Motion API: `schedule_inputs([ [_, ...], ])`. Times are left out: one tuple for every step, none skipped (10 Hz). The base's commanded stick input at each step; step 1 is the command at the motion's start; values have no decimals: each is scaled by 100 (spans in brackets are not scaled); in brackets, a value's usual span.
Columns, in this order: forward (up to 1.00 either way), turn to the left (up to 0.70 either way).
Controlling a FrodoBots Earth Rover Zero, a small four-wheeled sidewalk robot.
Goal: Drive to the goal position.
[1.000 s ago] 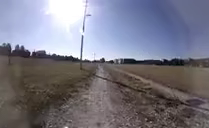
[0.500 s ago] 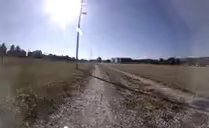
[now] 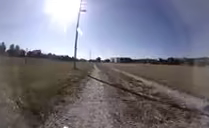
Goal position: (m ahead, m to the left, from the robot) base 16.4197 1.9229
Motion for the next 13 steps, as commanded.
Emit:
schedule_inputs([
  [50,0],
  [50,0],
  [50,0],
  [50,0],
  [50,0],
  [50,0],
  [50,0],
  [50,0],
  [50,0],
  [50,0],
  [50,0],
  [50,0],
  [50,0],
])
